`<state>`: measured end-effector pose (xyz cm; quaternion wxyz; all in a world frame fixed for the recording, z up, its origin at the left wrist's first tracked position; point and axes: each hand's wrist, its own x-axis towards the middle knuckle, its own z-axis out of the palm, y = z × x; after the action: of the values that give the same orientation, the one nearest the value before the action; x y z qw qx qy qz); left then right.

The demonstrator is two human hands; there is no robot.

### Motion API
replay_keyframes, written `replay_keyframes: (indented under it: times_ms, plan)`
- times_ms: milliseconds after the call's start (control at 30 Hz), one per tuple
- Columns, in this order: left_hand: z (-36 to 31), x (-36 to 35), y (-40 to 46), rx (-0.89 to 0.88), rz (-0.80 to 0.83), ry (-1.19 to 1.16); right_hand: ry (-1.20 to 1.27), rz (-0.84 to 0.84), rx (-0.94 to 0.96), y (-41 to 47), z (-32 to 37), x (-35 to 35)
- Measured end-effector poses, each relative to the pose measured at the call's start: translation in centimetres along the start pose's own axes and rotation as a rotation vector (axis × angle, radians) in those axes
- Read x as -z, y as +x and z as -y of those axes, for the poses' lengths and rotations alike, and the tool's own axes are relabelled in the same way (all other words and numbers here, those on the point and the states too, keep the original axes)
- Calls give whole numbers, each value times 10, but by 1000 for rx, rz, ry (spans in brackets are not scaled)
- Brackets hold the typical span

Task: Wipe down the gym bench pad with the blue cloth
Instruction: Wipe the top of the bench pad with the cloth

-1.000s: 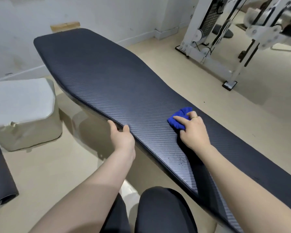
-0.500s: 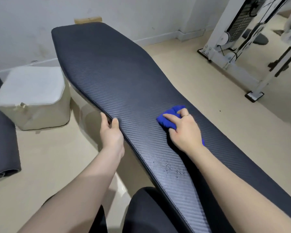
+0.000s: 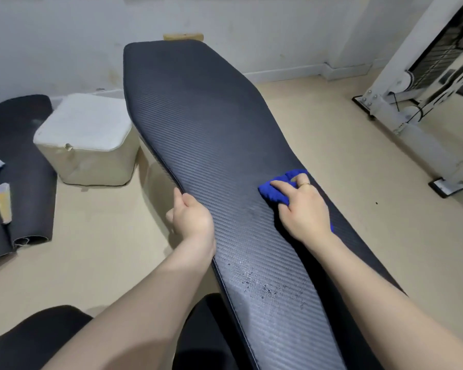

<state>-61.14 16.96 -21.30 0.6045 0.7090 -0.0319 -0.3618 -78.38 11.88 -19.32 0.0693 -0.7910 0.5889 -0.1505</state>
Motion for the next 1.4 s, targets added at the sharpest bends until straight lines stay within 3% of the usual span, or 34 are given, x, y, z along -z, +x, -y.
replay_keyframes:
  times_ms: [67, 167, 233, 433, 567, 633, 833, 1000, 1133, 1200, 1300, 1400]
  plan:
    - [1, -2, 2, 15, 3, -60, 30, -12, 11, 23, -4, -4]
    - [5, -1, 3, 9, 25, -97, 63, -62, -179, 80, -9, -13]
    - [8, -1, 6, -2, 4, -73, 57, -65, -202, 108, 4, -20]
    - [11, -3, 10, -11, -37, -94, 108, 143, 226, 111, 68, -33]
    - [16, -2, 14, -6, -29, -165, 241, 325, 587, 46, 70, -21]
    - [18, -3, 14, -2, -20, -208, 295, 366, 677, 34, 64, -19]
    - [12, -2, 18, 89, 41, -402, 44, 176, 347, 74, 93, -29]
    - [6, 10, 20, 113, 128, -382, 127, 316, 566, -25, 78, 0]
    - [1, 24, 26, 88, 255, -160, 118, 426, 780, -69, 60, 14]
    - [-2, 28, 26, 82, 278, -80, 136, 349, 684, -54, 60, 7]
    - [-8, 31, 23, 108, 298, 15, 83, 158, 372, -26, 67, -4]
    - [-7, 41, 16, 217, 277, 15, 32, 172, 349, -40, 73, -1]
